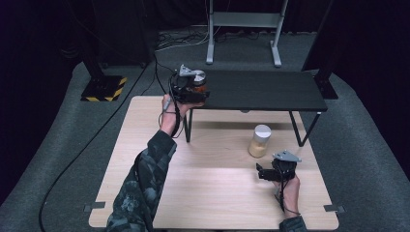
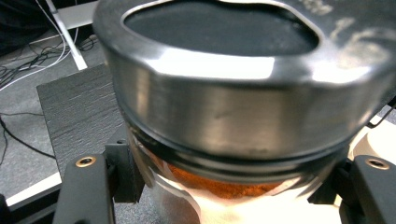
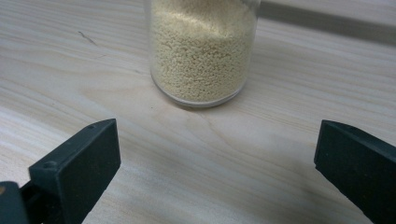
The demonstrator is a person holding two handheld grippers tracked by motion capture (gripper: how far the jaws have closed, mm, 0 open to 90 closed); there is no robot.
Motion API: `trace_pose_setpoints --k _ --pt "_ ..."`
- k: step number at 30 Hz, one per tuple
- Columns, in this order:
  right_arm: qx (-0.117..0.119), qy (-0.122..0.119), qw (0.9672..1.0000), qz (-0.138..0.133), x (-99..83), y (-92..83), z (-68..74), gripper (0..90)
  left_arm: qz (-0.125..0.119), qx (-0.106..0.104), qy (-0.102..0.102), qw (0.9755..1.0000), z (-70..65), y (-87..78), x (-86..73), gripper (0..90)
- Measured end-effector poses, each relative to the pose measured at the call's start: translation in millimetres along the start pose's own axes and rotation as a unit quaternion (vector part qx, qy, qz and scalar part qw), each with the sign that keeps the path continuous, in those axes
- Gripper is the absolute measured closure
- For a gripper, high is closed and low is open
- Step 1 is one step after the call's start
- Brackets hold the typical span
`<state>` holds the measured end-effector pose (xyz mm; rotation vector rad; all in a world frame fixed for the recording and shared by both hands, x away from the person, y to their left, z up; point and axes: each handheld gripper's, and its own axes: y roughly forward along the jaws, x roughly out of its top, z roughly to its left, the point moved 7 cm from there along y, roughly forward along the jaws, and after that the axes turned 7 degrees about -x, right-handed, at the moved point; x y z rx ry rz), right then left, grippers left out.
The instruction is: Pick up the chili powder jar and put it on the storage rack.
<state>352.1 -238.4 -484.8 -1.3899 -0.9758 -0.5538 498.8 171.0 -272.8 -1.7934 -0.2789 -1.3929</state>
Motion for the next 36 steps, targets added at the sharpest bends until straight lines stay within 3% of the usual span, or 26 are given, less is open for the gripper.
trace_pose_setpoints --k 29,32,36 --pt "0.001 -0.002 1.0 0.001 0.2 0.1 0.0 0.0 0.001 0.002 0.001 1.0 -0.9 -0.6 0.2 30.5" --pt "0.001 -0.001 1.0 0.001 0.1 0.1 -0.2 0.0 -0.009 0.004 -0.003 0.9999 -2.7 -3.9 -0.5 24.2" --pt "0.002 -0.001 1.0 0.001 0.2 0.2 -0.2 0.0 0.002 0.0 0.001 1.0 -4.3 -7.8 2.0 12.3"
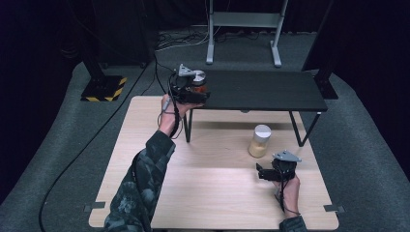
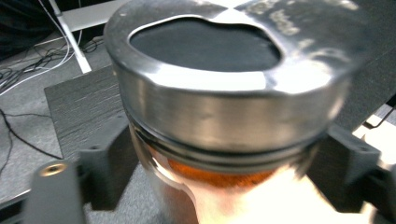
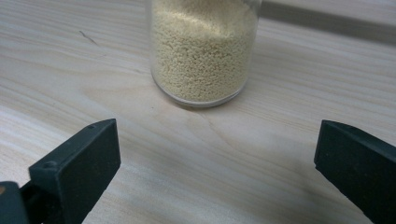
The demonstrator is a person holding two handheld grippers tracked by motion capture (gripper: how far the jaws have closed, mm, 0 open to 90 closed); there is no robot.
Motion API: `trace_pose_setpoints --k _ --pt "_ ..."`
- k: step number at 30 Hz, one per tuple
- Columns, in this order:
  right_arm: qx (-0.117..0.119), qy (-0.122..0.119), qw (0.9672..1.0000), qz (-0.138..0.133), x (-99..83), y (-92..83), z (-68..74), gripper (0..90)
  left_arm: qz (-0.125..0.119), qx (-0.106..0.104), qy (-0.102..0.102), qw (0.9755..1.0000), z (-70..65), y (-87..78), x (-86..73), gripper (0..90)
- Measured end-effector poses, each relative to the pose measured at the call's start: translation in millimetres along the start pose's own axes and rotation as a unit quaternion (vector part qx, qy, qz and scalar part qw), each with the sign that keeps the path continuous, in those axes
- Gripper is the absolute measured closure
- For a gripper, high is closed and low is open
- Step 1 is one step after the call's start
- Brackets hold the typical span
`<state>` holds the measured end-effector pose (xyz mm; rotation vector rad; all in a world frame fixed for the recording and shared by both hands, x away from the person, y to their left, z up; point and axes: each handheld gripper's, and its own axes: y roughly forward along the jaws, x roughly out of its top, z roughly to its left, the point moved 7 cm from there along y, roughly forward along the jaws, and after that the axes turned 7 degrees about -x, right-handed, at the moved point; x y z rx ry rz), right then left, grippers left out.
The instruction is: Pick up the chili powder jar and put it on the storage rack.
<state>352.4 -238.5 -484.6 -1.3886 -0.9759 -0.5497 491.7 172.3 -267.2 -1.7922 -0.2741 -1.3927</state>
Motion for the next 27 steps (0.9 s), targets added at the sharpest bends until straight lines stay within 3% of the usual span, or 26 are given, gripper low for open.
trace_pose_setpoints --k 6,13,20,27 --pt "0.001 0.001 1.0 0.0 0.1 0.1 -0.3 0.0 0.026 0.002 0.004 0.9996 -4.1 -5.1 1.3 0.3" --pt "0.001 0.001 1.0 0.0 0.0 0.2 -0.5 0.0 0.05 0.014 0.019 0.9985 -12.5 -14.4 -8.6 0.1" --pt "0.001 0.001 1.0 0.0 0.1 0.2 -0.3 0.0 0.062 0.013 0.032 0.9975 -22.8 -25.4 -38.3 0.1" --pt "0.001 0.001 1.0 0.001 0.3 0.4 -0.4 0.0 0.068 -0.001 0.038 0.9969 -35.6 -31.1 -76.9 0.1"
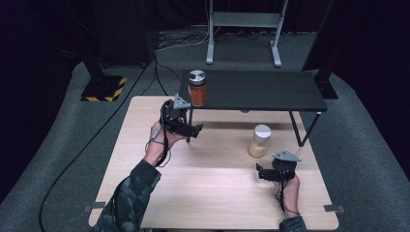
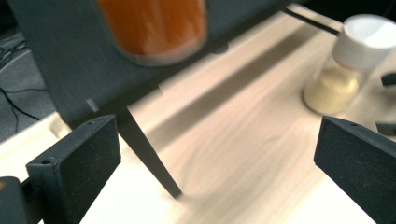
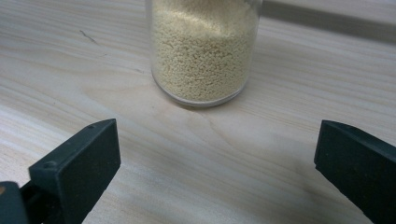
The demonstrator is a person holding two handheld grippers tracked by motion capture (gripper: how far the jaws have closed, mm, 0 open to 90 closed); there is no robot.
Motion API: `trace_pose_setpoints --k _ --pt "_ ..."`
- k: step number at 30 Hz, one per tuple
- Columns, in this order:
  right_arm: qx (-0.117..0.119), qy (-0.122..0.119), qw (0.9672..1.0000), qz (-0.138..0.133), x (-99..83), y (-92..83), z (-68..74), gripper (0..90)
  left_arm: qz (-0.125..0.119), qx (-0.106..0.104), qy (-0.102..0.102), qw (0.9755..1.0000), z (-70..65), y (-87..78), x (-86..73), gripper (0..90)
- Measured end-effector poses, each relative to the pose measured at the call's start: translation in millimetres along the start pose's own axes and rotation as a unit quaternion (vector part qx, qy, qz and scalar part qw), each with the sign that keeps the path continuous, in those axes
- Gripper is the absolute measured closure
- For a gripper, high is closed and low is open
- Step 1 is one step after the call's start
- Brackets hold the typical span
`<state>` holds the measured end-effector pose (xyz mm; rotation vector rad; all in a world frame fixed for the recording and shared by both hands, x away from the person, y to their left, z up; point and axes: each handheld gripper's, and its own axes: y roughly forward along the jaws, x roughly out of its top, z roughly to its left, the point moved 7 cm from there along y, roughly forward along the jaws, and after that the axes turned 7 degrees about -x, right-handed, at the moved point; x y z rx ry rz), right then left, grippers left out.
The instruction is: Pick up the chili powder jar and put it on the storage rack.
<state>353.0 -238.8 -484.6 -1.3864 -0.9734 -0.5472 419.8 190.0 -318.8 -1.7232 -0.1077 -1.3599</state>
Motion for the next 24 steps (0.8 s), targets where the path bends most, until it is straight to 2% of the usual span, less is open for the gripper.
trace_pose_setpoints --k 2,3,10,12,18,19,21,24 --pt "0.0 0.0 1.0 0.0 0.0 0.0 0.0 0.0 0.003 -0.001 0.001 1.0 -3.0 0.8 -5.8 0.1" --pt "-0.001 0.0 1.0 0.0 0.0 0.0 0.1 0.0 0.006 -0.001 0.003 1.0 -9.0 2.9 -18.4 0.1" --pt "-0.001 -0.003 1.0 0.001 0.4 0.2 0.5 0.0 0.039 -0.01 -0.005 0.9992 -22.3 20.5 -63.0 0.1" --pt "-0.001 -0.002 1.0 0.001 0.3 0.1 0.5 0.0 0.042 -0.009 -0.006 0.999 -23.3 22.9 -68.4 0.1" --pt "0.0 -0.002 1.0 0.001 0.3 0.1 0.5 0.0 0.06 -0.015 -0.027 0.9977 -27.6 37.9 -105.1 0.1" --pt "0.0 -0.002 1.0 0.001 0.3 0.1 0.5 0.0 0.06 -0.015 -0.027 0.9977 -27.6 37.9 -105.1 0.1" --pt "-0.001 -0.001 1.0 0.0 0.1 0.0 0.4 0.0 0.065 -0.004 -0.032 0.9973 -28.8 41.3 -116.9 0.1" --pt "-0.001 -0.002 1.0 0.001 0.2 0.1 0.4 0.0 0.071 0.002 -0.044 0.9965 -30.4 45.3 -131.5 0.1"
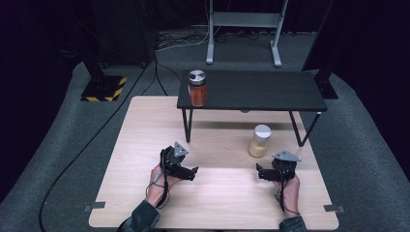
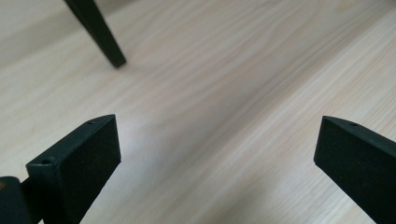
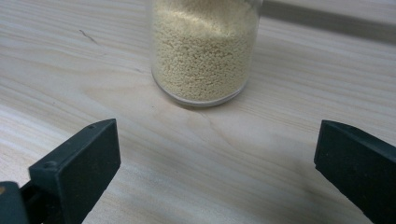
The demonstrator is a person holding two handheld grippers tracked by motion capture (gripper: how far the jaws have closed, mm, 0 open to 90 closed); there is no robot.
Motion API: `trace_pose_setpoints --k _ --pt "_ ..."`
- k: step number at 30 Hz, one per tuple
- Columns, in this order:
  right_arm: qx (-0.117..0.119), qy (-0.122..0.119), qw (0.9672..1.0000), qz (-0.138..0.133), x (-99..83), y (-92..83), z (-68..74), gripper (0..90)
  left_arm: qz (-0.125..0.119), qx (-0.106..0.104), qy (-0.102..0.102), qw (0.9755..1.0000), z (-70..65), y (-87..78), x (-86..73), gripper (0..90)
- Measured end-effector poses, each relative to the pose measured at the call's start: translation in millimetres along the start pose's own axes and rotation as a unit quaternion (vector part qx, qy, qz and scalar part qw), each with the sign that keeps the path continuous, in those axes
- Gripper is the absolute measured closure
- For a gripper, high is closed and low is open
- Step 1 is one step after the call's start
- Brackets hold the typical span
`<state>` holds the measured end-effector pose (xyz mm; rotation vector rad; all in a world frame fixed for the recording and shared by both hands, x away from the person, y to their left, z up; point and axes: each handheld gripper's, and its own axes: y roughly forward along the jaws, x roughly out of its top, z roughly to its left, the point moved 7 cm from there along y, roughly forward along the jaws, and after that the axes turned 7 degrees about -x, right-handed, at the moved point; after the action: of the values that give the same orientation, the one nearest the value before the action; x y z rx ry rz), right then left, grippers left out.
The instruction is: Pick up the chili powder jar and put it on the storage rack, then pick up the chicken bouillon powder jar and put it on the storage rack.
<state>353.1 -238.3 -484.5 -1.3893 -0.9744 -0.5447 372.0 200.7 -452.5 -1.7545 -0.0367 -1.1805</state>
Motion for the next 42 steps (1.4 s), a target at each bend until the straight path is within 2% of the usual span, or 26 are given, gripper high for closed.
trace_pose_setpoints --k 4,16,24,42 --pt "0.0 0.0 1.0 0.001 0.2 0.0 0.1 0.0 0.006 0.002 -0.016 0.9998 0.2 5.4 -16.5 0.1" --pt "0.0 0.0 1.0 0.0 0.0 0.0 0.1 0.0 0.003 0.001 -0.031 0.9995 3.3 9.6 -32.6 0.2" --pt "0.0 0.0 1.0 0.0 0.0 0.0 0.1 0.0 -0.006 0.002 -0.032 0.9995 3.1 9.3 -36.5 0.0" --pt "-0.002 -0.004 1.0 0.0 -0.2 -0.5 1.2 0.0 -0.007 0.001 -0.032 0.9995 3.0 9.3 -36.9 0.0"
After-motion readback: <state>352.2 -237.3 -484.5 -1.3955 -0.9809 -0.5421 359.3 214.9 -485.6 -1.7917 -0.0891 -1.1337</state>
